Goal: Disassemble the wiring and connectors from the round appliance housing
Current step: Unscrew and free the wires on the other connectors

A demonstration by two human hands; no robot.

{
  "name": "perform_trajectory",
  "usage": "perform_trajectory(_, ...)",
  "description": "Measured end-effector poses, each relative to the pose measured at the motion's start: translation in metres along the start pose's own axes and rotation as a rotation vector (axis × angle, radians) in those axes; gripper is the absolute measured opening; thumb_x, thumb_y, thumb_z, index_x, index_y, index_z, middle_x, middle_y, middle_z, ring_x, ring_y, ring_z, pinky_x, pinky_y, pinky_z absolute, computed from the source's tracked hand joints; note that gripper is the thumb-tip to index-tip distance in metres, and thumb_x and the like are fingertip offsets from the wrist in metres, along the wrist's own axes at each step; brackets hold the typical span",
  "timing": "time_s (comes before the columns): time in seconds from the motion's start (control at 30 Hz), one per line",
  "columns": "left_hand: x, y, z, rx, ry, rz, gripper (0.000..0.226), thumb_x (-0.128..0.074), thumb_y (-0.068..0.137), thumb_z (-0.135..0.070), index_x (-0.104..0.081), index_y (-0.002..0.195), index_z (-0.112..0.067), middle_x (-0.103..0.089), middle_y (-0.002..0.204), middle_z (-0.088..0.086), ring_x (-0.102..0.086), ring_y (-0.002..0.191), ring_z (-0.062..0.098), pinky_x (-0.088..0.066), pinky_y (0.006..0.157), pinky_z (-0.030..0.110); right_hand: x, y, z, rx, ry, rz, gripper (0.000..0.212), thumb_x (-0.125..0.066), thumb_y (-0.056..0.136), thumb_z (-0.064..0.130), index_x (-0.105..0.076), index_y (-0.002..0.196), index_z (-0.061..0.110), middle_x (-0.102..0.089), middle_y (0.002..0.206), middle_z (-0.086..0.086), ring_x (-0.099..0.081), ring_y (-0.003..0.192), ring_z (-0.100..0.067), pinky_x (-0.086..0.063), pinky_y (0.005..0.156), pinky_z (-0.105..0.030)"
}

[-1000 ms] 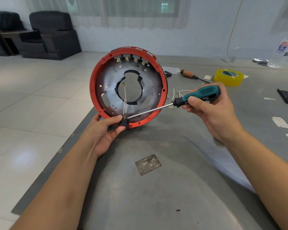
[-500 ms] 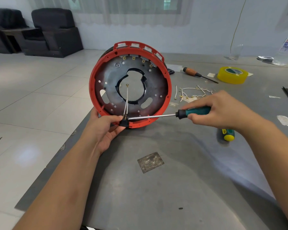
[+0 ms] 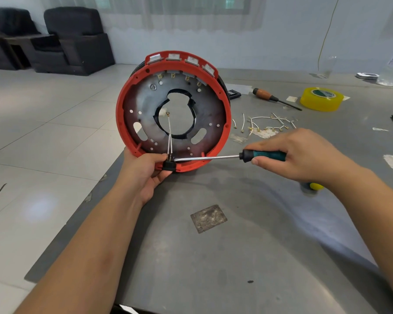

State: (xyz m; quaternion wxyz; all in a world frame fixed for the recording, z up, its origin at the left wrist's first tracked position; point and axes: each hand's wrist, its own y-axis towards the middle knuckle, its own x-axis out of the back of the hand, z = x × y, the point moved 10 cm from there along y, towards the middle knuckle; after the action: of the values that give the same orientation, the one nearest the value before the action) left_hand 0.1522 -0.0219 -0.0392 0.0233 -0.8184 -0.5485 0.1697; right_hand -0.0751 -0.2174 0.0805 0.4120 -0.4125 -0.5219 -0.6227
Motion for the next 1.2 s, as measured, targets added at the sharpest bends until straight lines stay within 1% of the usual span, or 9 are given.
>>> perform_trajectory(0.23,0.004,0.004,0.004,0.062,-0.055,-0.027,0.039,-0.065,0.093,0.009,-0.059,0.120,-0.018,-0.076,0.072,0.002,-0.074,0.056,0.013,-0.054,0.045,0.024,-0.017,-0.014,-0.002,-0.036,-0.020,-0.128,0.038,-0.053,0.097,0.055,-0.068,0.128,0.039,-0.072,0.082,0.006,-0.052,0.063,-0.013,-0.047,0.054,-0.031)
perform_trajectory(0.4,0.005,0.005,0.006,0.085,-0.077,-0.038,0.028,-0.066,0.092,0.009,-0.063,0.109,-0.013,-0.075,0.065,0.003,-0.075,0.059,0.018,-0.056,0.047,0.026,-0.028,-0.022,0.003,-0.042,0.000,-0.146,0.043,-0.052,0.095,0.054,-0.068,0.130,0.035,-0.073,0.082,0.008,-0.057,0.062,-0.012,-0.046,0.055,-0.027)
perform_trajectory(0.53,0.007,0.008,0.008,0.099,-0.135,-0.064,0.029,-0.067,0.091,0.012,-0.062,0.107,-0.012,-0.076,0.072,0.008,-0.078,0.076,0.030,-0.061,0.052,0.031,-0.033,-0.024,0.006,-0.058,0.067,-0.146,0.044,-0.050,0.099,0.054,-0.068,0.132,0.031,-0.077,0.090,0.004,-0.069,0.073,-0.019,-0.058,0.063,-0.039)
perform_trajectory(0.67,0.008,0.010,0.010,0.098,-0.199,-0.079,0.035,-0.067,0.090,0.014,-0.055,0.099,-0.019,-0.075,0.064,0.005,-0.078,0.072,0.028,-0.066,0.059,0.039,-0.039,-0.025,0.006,-0.085,0.141,-0.117,0.055,-0.042,0.094,0.060,-0.066,0.134,0.030,-0.078,0.097,0.002,-0.071,0.079,-0.020,-0.059,0.070,-0.043)
perform_trajectory(0.77,0.010,0.012,0.011,0.090,-0.235,-0.081,0.037,-0.068,0.088,0.014,-0.057,0.103,-0.017,-0.075,0.080,0.009,-0.078,0.083,0.031,-0.065,0.061,0.040,-0.047,-0.025,0.002,-0.123,0.201,-0.094,0.049,-0.048,0.095,0.057,-0.066,0.134,0.032,-0.078,0.102,0.007,-0.069,0.078,-0.014,-0.059,0.071,-0.040)
perform_trajectory(0.9,0.010,0.013,0.011,0.076,-0.273,-0.086,0.040,-0.067,0.088,0.014,-0.058,0.112,-0.016,-0.067,0.099,0.009,-0.077,0.087,0.030,-0.067,0.072,0.050,-0.062,-0.027,-0.009,-0.193,0.284,-0.069,0.037,-0.055,0.097,0.051,-0.067,0.130,0.041,-0.076,0.092,0.011,-0.062,0.068,-0.008,-0.047,0.056,-0.018)
perform_trajectory(1.0,0.010,0.013,0.011,0.082,-0.246,-0.076,0.035,-0.068,0.090,0.012,-0.059,0.111,-0.014,-0.070,0.097,0.012,-0.079,0.080,0.029,-0.067,0.065,0.043,-0.063,-0.026,-0.012,-0.216,0.336,-0.060,0.037,-0.056,0.094,0.054,-0.069,0.126,0.041,-0.074,0.095,0.019,-0.063,0.075,-0.002,-0.047,0.061,-0.014)
perform_trajectory(1.1,0.010,0.011,0.011,0.086,-0.213,-0.063,0.034,-0.068,0.090,0.011,-0.060,0.114,-0.012,-0.076,0.086,0.011,-0.080,0.073,0.028,-0.066,0.061,0.038,-0.050,-0.024,-0.016,-0.220,0.299,-0.073,0.038,-0.056,0.090,0.057,-0.070,0.122,0.045,-0.077,0.097,0.018,-0.069,0.080,-0.006,-0.057,0.071,-0.028)
perform_trajectory(1.2,0.008,0.008,0.010,0.085,-0.183,-0.053,0.030,-0.068,0.092,0.009,-0.061,0.104,-0.017,-0.076,0.068,0.003,-0.079,0.067,0.023,-0.064,0.056,0.034,-0.033,-0.022,-0.021,-0.207,0.218,-0.111,0.033,-0.061,0.088,0.054,-0.072,0.117,0.047,-0.070,0.080,0.028,-0.064,0.074,0.003,-0.053,0.060,-0.026)
